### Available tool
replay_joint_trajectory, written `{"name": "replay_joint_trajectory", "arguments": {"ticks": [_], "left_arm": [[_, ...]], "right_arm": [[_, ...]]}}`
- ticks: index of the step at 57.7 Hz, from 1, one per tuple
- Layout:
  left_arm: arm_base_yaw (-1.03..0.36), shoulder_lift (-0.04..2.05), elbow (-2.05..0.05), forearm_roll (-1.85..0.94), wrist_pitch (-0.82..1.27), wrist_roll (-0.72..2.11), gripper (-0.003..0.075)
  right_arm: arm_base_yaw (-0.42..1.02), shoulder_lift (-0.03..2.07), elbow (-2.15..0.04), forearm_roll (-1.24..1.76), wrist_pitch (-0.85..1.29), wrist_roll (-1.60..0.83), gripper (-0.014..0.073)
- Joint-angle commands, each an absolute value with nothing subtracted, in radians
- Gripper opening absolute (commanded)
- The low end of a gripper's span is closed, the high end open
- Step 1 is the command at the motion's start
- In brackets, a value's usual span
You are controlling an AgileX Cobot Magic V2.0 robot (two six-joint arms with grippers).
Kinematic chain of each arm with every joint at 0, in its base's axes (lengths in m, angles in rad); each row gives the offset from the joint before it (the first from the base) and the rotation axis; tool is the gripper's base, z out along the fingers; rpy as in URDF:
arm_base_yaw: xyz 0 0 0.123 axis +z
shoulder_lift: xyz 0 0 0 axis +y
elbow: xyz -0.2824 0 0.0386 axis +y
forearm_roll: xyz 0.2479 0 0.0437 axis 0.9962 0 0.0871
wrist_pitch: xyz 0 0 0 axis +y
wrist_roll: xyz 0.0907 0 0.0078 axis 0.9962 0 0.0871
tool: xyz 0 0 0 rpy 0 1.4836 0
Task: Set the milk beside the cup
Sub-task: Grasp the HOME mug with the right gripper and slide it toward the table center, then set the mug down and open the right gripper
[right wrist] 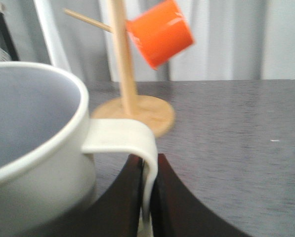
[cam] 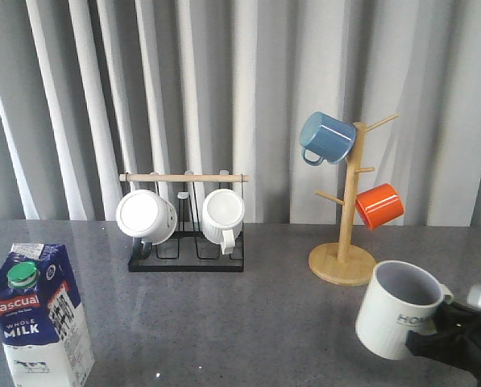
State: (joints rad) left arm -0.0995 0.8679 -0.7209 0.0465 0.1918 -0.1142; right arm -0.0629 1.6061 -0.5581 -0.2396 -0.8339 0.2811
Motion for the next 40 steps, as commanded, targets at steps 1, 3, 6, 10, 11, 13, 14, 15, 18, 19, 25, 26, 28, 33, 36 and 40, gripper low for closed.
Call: {"name": "replay_joint_trajectory", "arguments": {"ticks": [1, 3, 6, 10, 11, 13, 14, 15, 18, 19, 25, 26, 28, 33, 36, 40], "left_arm": [[-0.104, 0.862, -0.749, 0.037, 0.115, -0.123, 0.0513], [-0.104, 0.862, -0.749, 0.037, 0.115, -0.123, 0.0513], [-0.104, 0.862, -0.749, 0.037, 0.115, -0.123, 0.0513], [-0.104, 0.862, -0.749, 0.037, 0.115, -0.123, 0.0513], [-0.104, 0.862, -0.749, 0.037, 0.115, -0.123, 0.0513], [-0.104, 0.862, -0.749, 0.037, 0.115, -0.123, 0.0513], [-0.104, 0.862, -0.749, 0.037, 0.115, -0.123, 0.0513], [-0.104, 0.862, -0.749, 0.037, 0.115, -0.123, 0.0513], [-0.104, 0.862, -0.749, 0.037, 0.115, -0.123, 0.0513], [-0.104, 0.862, -0.749, 0.037, 0.115, -0.123, 0.0513], [-0.104, 0.862, -0.749, 0.037, 0.115, -0.123, 0.0513], [-0.104, 0.862, -0.749, 0.037, 0.115, -0.123, 0.0513], [-0.104, 0.862, -0.749, 0.037, 0.115, -0.123, 0.0513], [-0.104, 0.862, -0.749, 0.037, 0.115, -0.123, 0.0513], [-0.104, 0.862, -0.749, 0.037, 0.115, -0.123, 0.0513], [-0.104, 0.862, -0.749, 0.037, 0.115, -0.123, 0.0513]], "right_arm": [[0.083, 1.583, -0.615, -0.024, -0.851, 0.218, -0.0001], [0.14, 1.599, -0.625, 0.028, -0.848, 0.18, -0.0001], [0.226, 1.628, -0.648, 0.137, -0.848, 0.081, -0.0001], [0.311, 1.674, -0.674, 0.274, -0.848, -0.025, -0.0001], [0.336, 1.684, -0.682, 0.32, -0.849, -0.056, -0.0001], [0.365, 1.706, -0.692, 0.38, -0.851, -0.094, -0.0001], [0.386, 1.718, -0.699, 0.422, -0.853, -0.119, -0.0001], [0.398, 1.726, -0.702, 0.449, -0.856, -0.134, -0.0001], [0.434, 1.752, -0.711, 0.529, -0.874, -0.179, -0.0001], [0.442, 1.759, -0.711, 0.54, -0.881, -0.192, -0.0001], [0.48, 1.801, -0.711, 0.548, -0.919, -0.212, -0.0001], [0.485, 1.808, -0.711, 0.545, -0.919, -0.212, -0.0001], [0.487, 1.816, -0.709, 0.54, -0.928, -0.212, -0.0001], [0.487, 1.821, -0.709, 0.525, -0.927, -0.212, 0.0], [0.487, 1.821, -0.709, 0.512, -0.93, -0.213, 0.0005], [0.487, 1.821, -0.709, 0.502, -0.939, -0.213, 0.0014]]}}
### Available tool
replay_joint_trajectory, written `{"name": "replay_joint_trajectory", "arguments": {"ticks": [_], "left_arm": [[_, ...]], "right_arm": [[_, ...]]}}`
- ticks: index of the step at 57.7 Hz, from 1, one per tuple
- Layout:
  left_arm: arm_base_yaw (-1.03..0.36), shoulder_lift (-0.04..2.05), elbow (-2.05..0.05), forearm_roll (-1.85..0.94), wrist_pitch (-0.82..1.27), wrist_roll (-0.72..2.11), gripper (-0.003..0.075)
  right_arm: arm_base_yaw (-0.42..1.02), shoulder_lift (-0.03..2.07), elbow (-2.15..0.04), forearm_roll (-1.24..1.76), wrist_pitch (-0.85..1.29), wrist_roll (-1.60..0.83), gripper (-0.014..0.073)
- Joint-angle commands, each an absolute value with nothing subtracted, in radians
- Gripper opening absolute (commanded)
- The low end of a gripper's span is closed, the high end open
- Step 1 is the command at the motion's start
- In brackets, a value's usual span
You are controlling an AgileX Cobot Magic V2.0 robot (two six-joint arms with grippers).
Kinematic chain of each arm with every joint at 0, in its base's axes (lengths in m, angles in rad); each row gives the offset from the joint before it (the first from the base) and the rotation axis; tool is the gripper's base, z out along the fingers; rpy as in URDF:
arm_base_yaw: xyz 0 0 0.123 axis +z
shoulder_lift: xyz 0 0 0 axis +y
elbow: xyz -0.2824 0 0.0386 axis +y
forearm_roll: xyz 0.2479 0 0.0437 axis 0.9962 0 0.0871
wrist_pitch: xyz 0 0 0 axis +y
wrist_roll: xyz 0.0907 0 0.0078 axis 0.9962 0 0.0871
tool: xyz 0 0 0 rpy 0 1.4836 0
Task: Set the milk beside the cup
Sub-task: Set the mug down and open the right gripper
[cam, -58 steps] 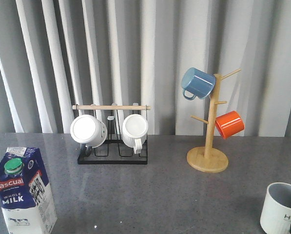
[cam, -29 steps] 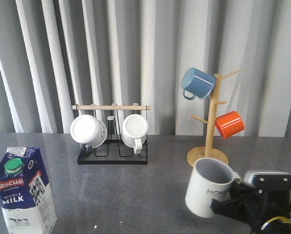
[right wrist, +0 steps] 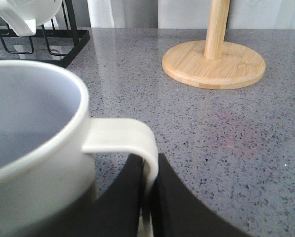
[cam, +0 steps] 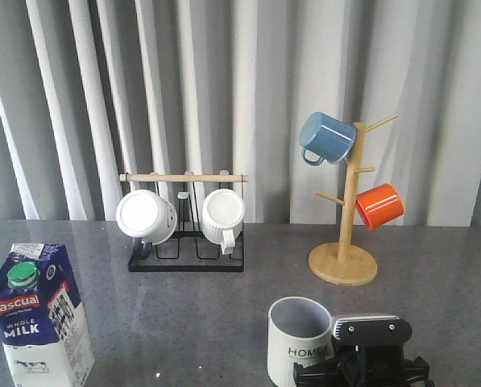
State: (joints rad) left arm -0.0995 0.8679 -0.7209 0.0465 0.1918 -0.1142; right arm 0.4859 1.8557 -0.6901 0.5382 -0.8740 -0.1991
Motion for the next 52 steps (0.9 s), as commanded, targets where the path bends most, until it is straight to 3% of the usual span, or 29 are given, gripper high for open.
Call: {"name": "replay_joint_trajectory", "arguments": {"ticks": [1, 16, 41, 52], "left_arm": [[-0.104, 0.862, -0.749, 0.037, 0.115, -0.123, 0.0513], [-0.104, 0.862, -0.749, 0.037, 0.115, -0.123, 0.0513], [-0.104, 0.862, -0.749, 0.037, 0.115, -0.123, 0.0513], [-0.104, 0.862, -0.749, 0.037, 0.115, -0.123, 0.0513]], "right_arm": [[0.487, 1.821, -0.709, 0.499, -0.939, -0.213, 0.0017], [0.485, 1.815, -0.706, 0.488, -0.924, -0.209, 0.008], [0.485, 1.781, -0.68, 0.44, -0.916, -0.209, 0.0262], [0.484, 1.72, -0.582, 0.424, -0.993, -0.209, 0.0279]]}}
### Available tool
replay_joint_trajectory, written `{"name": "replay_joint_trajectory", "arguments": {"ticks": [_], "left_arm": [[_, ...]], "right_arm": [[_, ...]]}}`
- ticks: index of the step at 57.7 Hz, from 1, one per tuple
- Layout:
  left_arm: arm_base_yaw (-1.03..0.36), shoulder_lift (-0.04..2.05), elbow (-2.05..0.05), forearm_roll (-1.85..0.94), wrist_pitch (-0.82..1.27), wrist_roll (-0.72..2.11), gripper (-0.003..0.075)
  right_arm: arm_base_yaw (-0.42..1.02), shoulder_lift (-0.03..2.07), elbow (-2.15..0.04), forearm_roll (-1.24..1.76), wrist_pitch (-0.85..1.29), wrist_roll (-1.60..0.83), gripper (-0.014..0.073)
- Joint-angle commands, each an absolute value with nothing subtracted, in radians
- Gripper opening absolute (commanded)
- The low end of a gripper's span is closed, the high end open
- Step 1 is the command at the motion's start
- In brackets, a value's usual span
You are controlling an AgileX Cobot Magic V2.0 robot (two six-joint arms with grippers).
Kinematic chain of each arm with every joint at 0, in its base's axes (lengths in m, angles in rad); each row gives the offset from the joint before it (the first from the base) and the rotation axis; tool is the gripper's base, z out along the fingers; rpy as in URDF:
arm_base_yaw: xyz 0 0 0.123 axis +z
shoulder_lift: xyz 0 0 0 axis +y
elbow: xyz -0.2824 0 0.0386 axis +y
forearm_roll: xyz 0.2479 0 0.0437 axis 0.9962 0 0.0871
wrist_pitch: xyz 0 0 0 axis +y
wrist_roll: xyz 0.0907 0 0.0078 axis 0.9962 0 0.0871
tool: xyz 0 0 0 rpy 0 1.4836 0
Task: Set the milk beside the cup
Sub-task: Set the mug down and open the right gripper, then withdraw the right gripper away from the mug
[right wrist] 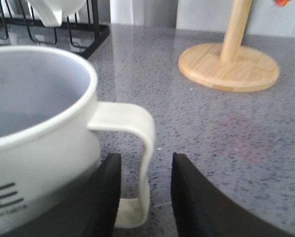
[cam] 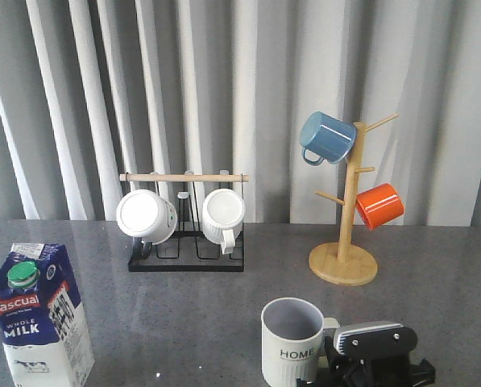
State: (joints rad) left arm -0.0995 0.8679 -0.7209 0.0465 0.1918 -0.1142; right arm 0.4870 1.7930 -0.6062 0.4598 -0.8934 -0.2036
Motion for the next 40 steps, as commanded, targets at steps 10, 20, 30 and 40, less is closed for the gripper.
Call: {"name": "replay_joint_trajectory", "arguments": {"ticks": [10, 20, 30, 40], "left_arm": [[-0.104, 0.862, -0.749, 0.037, 0.115, -0.123, 0.0513], [-0.104, 0.862, -0.749, 0.037, 0.115, -0.123, 0.0513], [-0.104, 0.862, -0.749, 0.037, 0.115, -0.123, 0.0513], [-0.104, 0.862, -0.749, 0.037, 0.115, -0.123, 0.0513]], "right_arm": [[0.484, 1.625, -0.484, 0.349, -0.971, -0.207, 0.0279], [0.461, 1.436, -0.434, 0.351, -0.904, -0.246, 0.0279], [0.352, 1.196, -0.442, 0.219, -0.661, -0.251, 0.0279], [0.193, 0.966, -0.442, 0.092, -0.466, -0.203, 0.0279]]}}
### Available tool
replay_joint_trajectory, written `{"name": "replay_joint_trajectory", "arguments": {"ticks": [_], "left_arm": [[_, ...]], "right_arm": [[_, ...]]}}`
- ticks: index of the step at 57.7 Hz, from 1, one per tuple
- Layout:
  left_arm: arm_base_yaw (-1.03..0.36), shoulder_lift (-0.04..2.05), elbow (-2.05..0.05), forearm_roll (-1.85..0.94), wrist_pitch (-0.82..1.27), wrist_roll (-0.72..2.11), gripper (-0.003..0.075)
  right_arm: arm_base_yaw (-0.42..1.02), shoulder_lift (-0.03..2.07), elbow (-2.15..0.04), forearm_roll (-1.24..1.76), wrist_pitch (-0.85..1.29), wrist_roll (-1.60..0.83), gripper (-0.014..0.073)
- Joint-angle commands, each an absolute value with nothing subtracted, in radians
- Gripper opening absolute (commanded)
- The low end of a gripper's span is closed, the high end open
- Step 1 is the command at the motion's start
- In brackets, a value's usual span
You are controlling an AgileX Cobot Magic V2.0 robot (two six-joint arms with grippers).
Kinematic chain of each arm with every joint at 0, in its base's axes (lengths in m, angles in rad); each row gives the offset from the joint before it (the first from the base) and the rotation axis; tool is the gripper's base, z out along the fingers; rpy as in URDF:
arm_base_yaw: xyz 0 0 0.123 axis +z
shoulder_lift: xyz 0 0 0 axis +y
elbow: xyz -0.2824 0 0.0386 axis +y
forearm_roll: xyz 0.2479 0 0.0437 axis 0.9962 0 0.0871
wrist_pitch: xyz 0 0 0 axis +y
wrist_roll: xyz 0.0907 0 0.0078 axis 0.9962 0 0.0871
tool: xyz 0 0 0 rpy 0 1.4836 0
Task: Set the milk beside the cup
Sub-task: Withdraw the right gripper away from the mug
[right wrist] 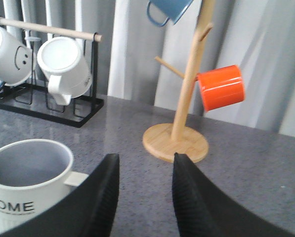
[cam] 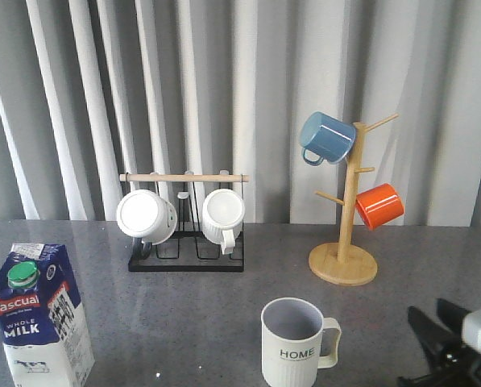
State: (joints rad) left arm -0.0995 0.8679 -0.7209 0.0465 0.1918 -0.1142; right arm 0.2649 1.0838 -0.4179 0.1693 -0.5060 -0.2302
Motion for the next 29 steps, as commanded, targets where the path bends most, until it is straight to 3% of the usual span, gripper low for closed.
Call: {"name": "replay_joint_trajectory", "arguments": {"ticks": [1, 11, 19, 29], "left_arm": [[-0.104, 0.862, -0.749, 0.037, 0.115, -0.123, 0.0513], [-0.104, 0.862, -0.749, 0.037, 0.115, -0.123, 0.0513], [-0.104, 0.862, -0.749, 0.037, 0.115, -0.123, 0.0513], [-0.104, 0.862, -0.749, 0.037, 0.115, -0.123, 0.0513]], "right_arm": [[0.182, 0.949, -0.442, 0.079, -0.452, -0.196, 0.0279], [0.081, 0.712, -0.442, 0.0, -0.365, -0.098, 0.023], [0.072, 0.562, -0.442, -0.009, -0.269, -0.049, -0.0011], [0.065, 0.527, -0.442, 0.015, -0.201, -0.078, -0.0008]]}}
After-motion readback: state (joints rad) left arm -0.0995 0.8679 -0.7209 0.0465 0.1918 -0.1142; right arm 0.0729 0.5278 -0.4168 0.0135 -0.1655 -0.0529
